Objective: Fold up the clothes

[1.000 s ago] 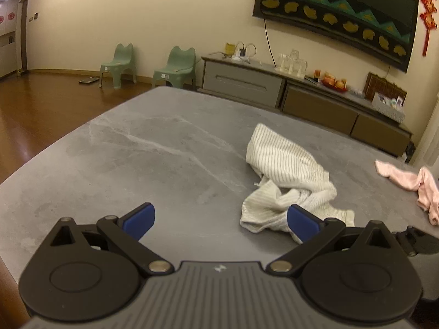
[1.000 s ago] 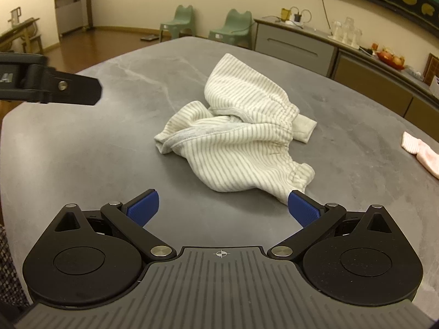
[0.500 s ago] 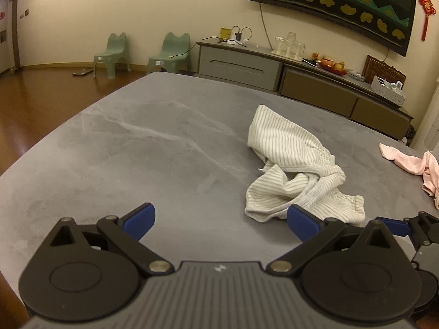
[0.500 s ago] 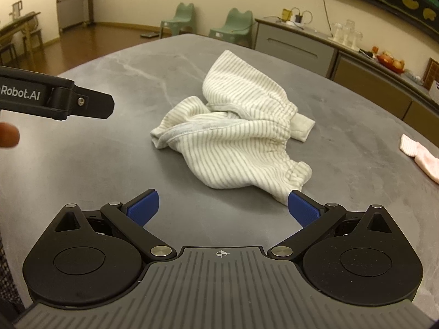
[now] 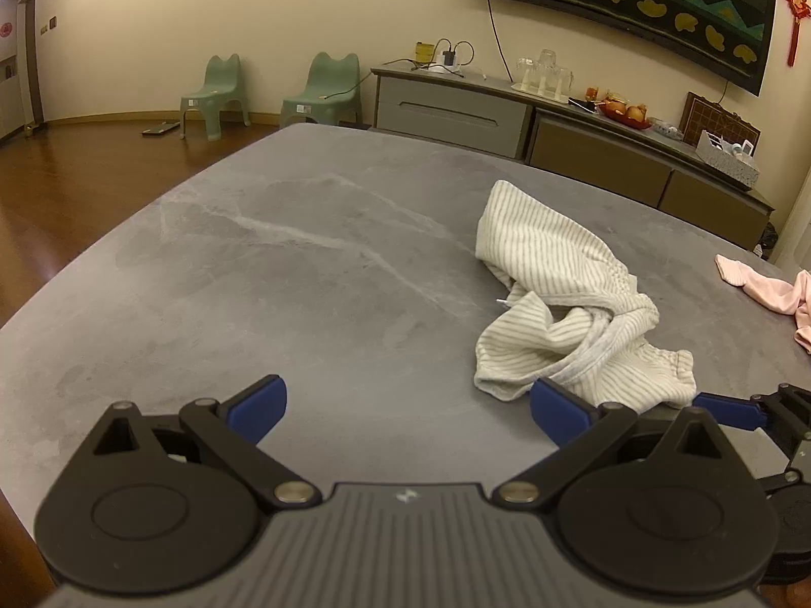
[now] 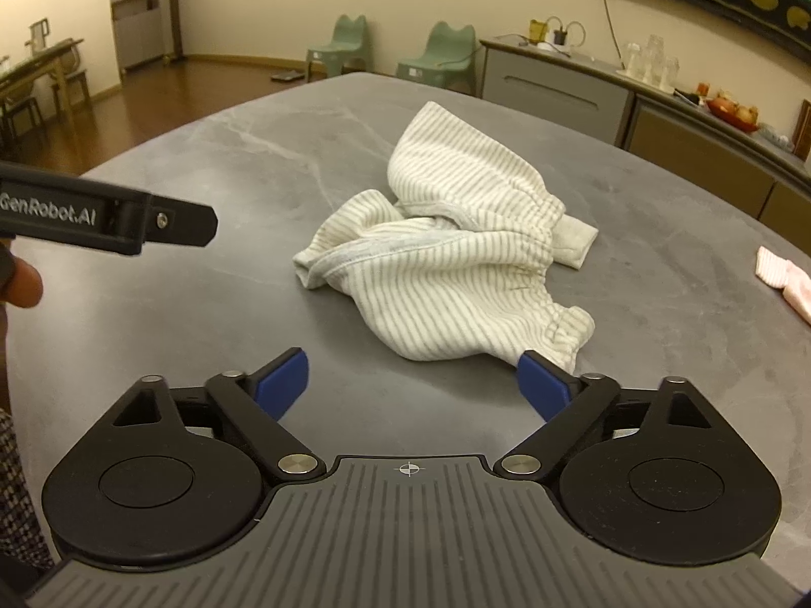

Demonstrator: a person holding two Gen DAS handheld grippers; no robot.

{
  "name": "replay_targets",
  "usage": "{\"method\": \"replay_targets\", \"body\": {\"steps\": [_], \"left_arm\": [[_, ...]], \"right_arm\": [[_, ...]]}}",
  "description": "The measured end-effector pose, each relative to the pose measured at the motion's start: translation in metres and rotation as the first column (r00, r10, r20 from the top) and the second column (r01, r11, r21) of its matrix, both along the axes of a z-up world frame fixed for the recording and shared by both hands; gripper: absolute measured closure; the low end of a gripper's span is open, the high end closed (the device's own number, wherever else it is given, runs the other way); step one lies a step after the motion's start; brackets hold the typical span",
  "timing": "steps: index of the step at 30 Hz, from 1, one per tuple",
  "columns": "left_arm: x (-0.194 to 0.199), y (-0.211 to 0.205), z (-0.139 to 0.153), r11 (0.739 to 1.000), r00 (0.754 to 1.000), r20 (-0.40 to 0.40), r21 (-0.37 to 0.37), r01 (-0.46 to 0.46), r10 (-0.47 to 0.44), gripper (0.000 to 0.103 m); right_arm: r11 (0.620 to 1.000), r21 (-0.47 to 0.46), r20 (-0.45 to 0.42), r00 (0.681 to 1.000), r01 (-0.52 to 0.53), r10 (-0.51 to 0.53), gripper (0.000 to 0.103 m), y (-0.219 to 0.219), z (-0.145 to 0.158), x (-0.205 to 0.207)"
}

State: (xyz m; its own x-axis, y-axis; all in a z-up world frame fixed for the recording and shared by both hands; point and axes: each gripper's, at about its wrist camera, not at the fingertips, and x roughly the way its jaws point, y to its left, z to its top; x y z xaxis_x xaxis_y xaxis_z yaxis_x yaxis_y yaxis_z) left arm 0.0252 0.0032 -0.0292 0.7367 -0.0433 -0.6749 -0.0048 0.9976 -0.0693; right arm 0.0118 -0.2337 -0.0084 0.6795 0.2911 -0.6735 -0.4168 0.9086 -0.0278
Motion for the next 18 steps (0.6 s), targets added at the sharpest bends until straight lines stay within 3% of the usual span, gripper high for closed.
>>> {"method": "replay_targets", "body": {"steps": [8,9,10,11,12,13,15,18], "left_arm": [[-0.001,-0.0032,-0.0003,1.0,1.0,0.008,0.012,0.02,-0.02,0.001],[-0.001,-0.0032,-0.0006,1.0,1.0,0.006,0.013,0.024,-0.024,0.01],[-0.001,-0.0031,-0.0009,1.0,1.0,0.004,0.014,0.028,-0.028,0.017],[-0.001,-0.003,-0.0013,0.999,1.0,0.002,0.014,0.031,-0.031,0.038],[-0.0011,-0.003,-0.0016,0.999,0.999,0.0,0.015,0.035,-0.035,0.063],[-0.0011,-0.0029,-0.0019,0.999,0.999,-0.002,0.016,0.038,-0.038,0.071],[-0.0011,-0.0028,-0.0025,0.999,0.999,-0.006,0.017,0.046,-0.045,0.101],[-0.0025,-0.0024,-0.0021,0.999,0.999,0.002,0.016,0.048,-0.048,0.103]], "right_arm": [[1.0,-0.008,0.0,1.0,0.004,-0.004,0.018,0.0005,-0.0026,0.0027],[1.0,-0.01,-0.001,1.0,0.003,-0.003,0.024,0.0009,-0.0028,0.0029],[1.0,-0.009,-0.006,1.0,0.0,0.0,0.038,0.0009,-0.0028,0.0034],[1.0,-0.006,-0.011,1.0,-0.001,0.001,0.049,0.0007,-0.0025,0.0042],[1.0,-0.003,-0.017,1.0,-0.001,0.001,0.076,0.0004,-0.0023,0.005],[1.0,0.0,-0.019,1.0,0.0,0.0,0.1,0.0,-0.0017,0.0055],[1.0,0.01,-0.013,1.0,-0.005,0.005,0.103,-0.0003,0.0006,0.0049],[1.0,0.024,0.001,1.0,-0.014,0.014,0.103,0.0021,0.005,0.0032]]}}
